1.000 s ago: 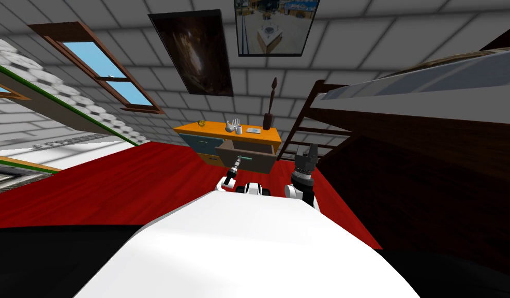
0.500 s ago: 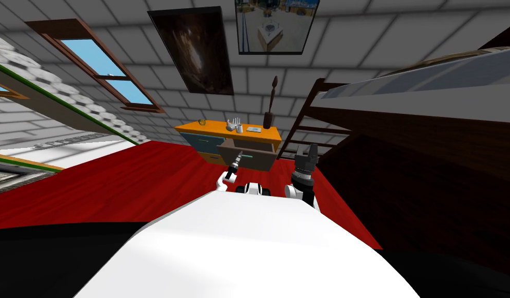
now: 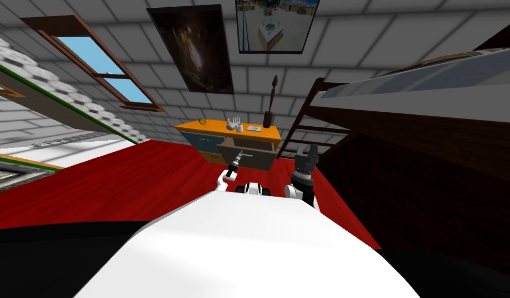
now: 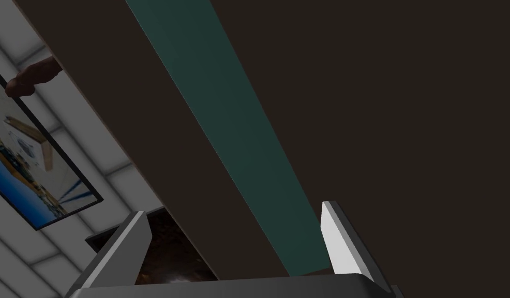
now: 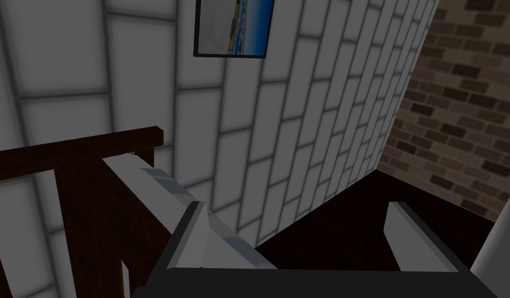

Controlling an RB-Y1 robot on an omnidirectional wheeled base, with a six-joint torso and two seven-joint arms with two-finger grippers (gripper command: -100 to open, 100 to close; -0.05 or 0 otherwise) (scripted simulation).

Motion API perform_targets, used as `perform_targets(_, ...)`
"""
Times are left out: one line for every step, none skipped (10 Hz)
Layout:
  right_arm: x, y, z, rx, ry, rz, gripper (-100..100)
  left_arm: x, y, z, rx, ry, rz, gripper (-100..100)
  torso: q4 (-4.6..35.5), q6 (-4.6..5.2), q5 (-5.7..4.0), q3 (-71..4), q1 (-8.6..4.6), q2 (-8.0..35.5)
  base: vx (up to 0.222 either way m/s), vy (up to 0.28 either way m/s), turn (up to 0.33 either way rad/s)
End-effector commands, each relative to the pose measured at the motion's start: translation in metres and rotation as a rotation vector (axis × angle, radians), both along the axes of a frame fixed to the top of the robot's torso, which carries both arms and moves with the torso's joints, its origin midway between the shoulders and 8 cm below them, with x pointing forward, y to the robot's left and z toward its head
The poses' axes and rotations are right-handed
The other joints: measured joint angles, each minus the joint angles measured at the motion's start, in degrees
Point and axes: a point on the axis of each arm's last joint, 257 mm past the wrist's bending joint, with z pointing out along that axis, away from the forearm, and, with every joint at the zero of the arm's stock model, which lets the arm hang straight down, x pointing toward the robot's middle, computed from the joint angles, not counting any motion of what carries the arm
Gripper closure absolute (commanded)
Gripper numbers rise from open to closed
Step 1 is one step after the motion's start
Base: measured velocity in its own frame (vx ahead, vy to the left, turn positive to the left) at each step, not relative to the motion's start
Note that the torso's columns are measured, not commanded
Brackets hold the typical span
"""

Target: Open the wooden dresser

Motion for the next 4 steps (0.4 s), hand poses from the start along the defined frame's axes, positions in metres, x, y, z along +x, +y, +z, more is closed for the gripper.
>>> perform_targets(0.0,0.0,0.0,0.0,0.0,0.0,0,-0.0004,0.0003,-0.0016,0.0,0.004,0.001,0,-0.1,0.01,0.03,0.0,0.03,-0.1,0.0,0.0,0.0)
perform_targets(0.0,0.0,0.0,0.0,0.0,0.0,0,-0.0008,0.0005,-0.0027,0.0,0.006,0.001,0,-0.1,0.02,0.05,-0.1,0.05,-0.1,0.0,0.0,0.0)
perform_targets(0.0,0.0,0.0,0.0,0.0,0.0,0,-0.001,0.0007,-0.0034,0.0,0.008,0.002,0,-0.1,0.02,0.06,-0.1,0.07,-0.1,0.0,0.0,0.0)
perform_targets(0.0,0.0,0.0,0.0,0.0,0.0,0,-0.0011,0.0008,-0.0038,0.0,0.009,0.002,0,-0.2,0.02,0.07,-0.1,0.08,-0.1,0.0,0.0,0.0)
